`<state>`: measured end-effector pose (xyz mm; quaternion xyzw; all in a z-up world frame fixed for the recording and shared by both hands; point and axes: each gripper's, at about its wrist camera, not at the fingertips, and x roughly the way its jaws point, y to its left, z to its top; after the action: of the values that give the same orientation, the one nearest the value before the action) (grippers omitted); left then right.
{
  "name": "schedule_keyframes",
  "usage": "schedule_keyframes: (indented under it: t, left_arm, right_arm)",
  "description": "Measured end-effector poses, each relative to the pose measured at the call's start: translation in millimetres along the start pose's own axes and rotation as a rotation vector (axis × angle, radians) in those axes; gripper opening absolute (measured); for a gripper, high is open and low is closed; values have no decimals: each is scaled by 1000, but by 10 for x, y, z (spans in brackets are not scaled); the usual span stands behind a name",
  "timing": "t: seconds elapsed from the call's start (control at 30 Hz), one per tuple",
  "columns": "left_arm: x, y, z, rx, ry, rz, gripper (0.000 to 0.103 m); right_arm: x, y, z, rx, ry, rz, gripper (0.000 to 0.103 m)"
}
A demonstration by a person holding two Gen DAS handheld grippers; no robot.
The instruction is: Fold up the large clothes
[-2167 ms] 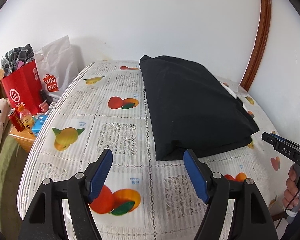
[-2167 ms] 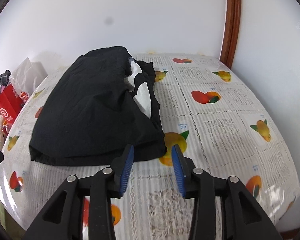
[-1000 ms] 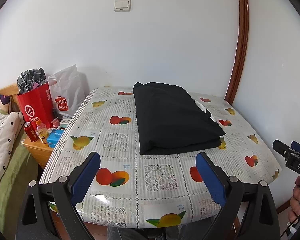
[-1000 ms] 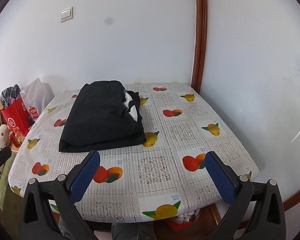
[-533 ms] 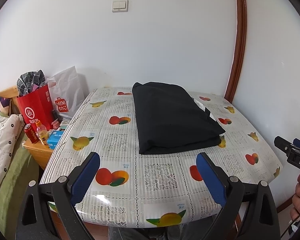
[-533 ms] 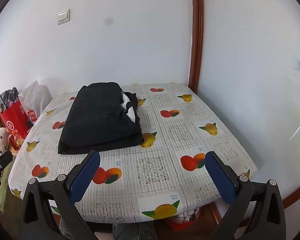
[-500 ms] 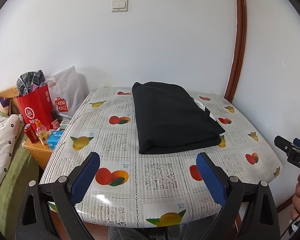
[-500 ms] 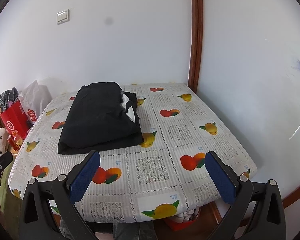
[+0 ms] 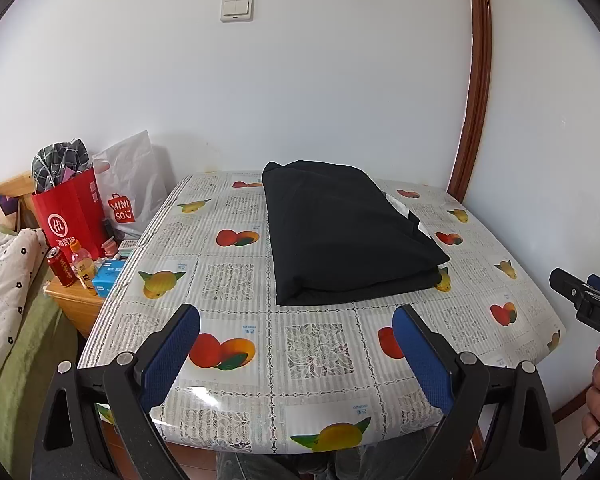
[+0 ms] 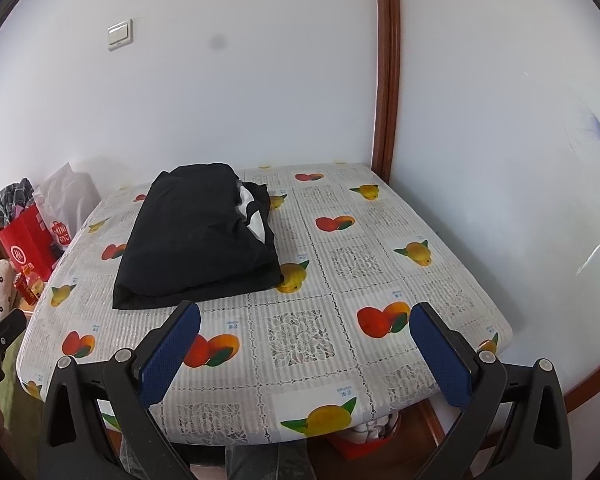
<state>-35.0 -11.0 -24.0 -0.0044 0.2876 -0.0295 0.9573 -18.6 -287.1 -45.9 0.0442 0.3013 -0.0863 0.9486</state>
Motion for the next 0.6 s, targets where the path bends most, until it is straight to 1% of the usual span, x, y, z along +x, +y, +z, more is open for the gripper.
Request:
schedule_keyframes:
  t: [0.6]
  left_arm:
    - [-7, 0, 1, -8, -2, 2, 97]
  right_arm:
    - [-13, 13, 4, -2, -4, -2, 103]
